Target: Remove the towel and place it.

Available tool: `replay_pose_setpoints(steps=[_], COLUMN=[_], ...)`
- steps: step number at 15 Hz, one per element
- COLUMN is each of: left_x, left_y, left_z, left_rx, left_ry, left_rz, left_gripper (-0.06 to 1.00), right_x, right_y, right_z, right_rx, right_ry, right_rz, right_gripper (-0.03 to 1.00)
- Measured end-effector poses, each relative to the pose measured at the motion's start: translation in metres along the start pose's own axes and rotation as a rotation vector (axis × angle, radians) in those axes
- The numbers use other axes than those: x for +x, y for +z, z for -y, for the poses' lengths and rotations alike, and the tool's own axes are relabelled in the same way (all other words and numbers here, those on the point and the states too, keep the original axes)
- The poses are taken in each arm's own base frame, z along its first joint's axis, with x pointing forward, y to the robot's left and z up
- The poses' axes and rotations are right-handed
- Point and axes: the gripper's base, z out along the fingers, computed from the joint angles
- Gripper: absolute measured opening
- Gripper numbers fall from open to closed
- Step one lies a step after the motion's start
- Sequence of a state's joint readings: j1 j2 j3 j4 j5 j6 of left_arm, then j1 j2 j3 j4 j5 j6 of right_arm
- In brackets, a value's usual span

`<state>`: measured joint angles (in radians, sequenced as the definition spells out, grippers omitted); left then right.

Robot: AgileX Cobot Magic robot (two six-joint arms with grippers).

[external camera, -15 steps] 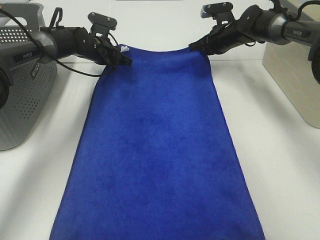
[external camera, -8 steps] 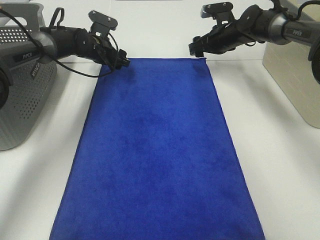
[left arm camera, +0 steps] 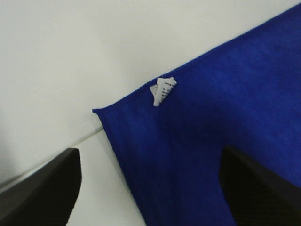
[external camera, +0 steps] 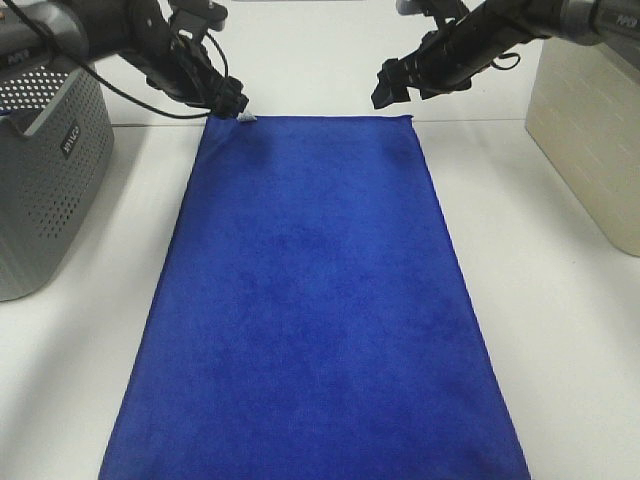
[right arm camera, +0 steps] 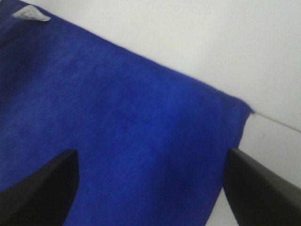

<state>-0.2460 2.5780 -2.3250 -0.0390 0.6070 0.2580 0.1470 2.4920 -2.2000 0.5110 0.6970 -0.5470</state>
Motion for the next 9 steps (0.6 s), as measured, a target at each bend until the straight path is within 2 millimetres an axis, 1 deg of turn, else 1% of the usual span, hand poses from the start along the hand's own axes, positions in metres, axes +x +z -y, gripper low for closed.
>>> replay_pose_setpoints(steps=[1, 3, 5, 6, 7, 9], left_x=[-0.008, -0.026, -0.039, -0.043, -0.046, -0.053], left_y=[-0.02, -0.065, -0.107, -0.126, -0.143, -0.166], left_z=[0.0, -0.001, -0.002, -0.002, -0.003, -0.004], left_rx=[0.025, 0.057, 0.073, 0.078, 0.083, 0.083], left_ry=[-0.021, -0.089, -0.171, -0.196, -0.205, -0.207], left_rz=[-0.054, -0.129, -0.19, -0.223, -0.25, -0.244], left_gripper=[0.76, 0.76, 0.76, 0.76, 0.76, 0.76], right_x=[-0.006, -0.019, -0.029, -0.033, -0.041, -0.053], right_y=[-0.016, -0.056, -0.101, -0.122, -0.145, -0.183], right_z=[-0.007, -0.02, -0.03, -0.034, -0.036, -0.039], right_rx=[-0.031, -0.059, -0.038, -0.008, 0.044, 0.143], right_ry=[0.012, 0.045, 0.091, 0.108, 0.108, 0.138], right_rz=[-0.039, -0.133, -0.225, -0.25, -0.24, -0.19], right_gripper=[0.81, 0.81, 0.81, 0.81, 0.81, 0.81])
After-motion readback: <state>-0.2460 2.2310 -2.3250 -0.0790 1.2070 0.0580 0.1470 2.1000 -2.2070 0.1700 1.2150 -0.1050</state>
